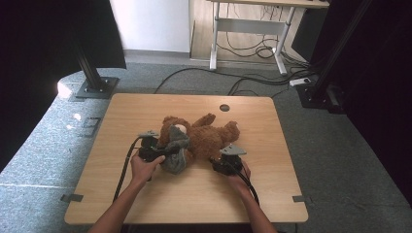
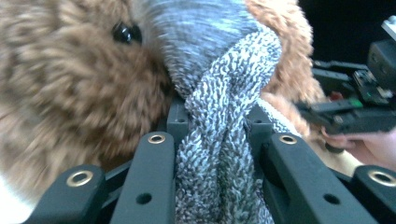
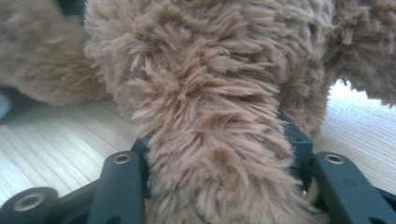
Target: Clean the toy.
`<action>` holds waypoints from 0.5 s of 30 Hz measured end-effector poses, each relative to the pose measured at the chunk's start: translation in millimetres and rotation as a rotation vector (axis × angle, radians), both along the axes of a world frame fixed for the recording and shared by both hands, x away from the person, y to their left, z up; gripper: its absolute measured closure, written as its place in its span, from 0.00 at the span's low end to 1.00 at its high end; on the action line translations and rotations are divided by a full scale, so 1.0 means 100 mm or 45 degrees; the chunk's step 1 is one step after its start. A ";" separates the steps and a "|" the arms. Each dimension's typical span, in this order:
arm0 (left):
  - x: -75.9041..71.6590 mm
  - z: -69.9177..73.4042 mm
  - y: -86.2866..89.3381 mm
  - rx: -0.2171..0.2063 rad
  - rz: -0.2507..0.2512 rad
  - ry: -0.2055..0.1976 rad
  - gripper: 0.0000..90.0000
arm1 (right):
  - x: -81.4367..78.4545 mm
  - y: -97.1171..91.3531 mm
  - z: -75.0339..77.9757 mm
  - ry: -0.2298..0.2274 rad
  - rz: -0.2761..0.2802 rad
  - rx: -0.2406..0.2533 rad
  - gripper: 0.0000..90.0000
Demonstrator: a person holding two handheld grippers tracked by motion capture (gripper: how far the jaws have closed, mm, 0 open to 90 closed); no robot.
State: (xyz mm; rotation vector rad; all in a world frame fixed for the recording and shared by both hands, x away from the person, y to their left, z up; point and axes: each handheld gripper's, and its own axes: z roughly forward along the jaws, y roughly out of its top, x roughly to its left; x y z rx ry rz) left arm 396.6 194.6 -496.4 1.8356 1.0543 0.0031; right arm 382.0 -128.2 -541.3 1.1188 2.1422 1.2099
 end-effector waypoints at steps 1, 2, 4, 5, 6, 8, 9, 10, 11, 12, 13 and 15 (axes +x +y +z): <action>-0.05 0.01 0.06 0.009 0.002 -0.009 0.78 | 0.00 -0.01 0.01 -0.003 0.001 0.007 0.49; -0.09 0.02 0.13 0.009 0.011 -0.013 0.78 | -0.01 -0.01 0.01 -0.004 -0.001 0.014 0.46; -0.17 0.04 0.28 0.003 0.034 -0.013 0.79 | -0.01 -0.03 0.02 0.001 -0.007 0.029 0.42; -0.21 0.04 0.35 0.008 0.048 -0.006 0.79 | -0.02 -0.03 0.02 0.001 -0.009 0.034 0.41; -0.25 0.05 0.43 0.013 0.062 -0.005 0.79 | -0.02 -0.04 0.03 -0.001 -0.009 0.043 0.40; -0.31 0.06 0.58 0.028 0.085 -0.002 0.79 | -0.03 -0.05 0.04 0.000 -0.003 0.049 0.37; -0.35 0.06 0.64 0.031 0.094 0.005 0.79 | -0.04 -0.05 0.04 -0.002 -0.002 0.052 0.37; -0.37 0.06 0.71 0.041 0.099 0.012 0.79 | -0.05 -0.06 0.05 -0.004 0.002 0.055 0.36; -0.40 0.06 0.76 0.052 0.107 0.018 0.79 | -0.06 -0.06 0.05 -0.005 0.007 0.058 0.35; -0.43 0.05 0.80 0.063 0.115 0.026 0.79 | -0.08 -0.07 0.06 -0.006 0.011 0.059 0.34; -0.45 0.04 0.84 0.075 0.117 0.041 0.79 | -0.09 -0.07 0.06 -0.012 0.011 0.058 0.34; -0.50 0.01 0.91 0.110 0.122 0.063 0.79 | -0.11 -0.08 0.06 -0.011 0.011 0.055 0.33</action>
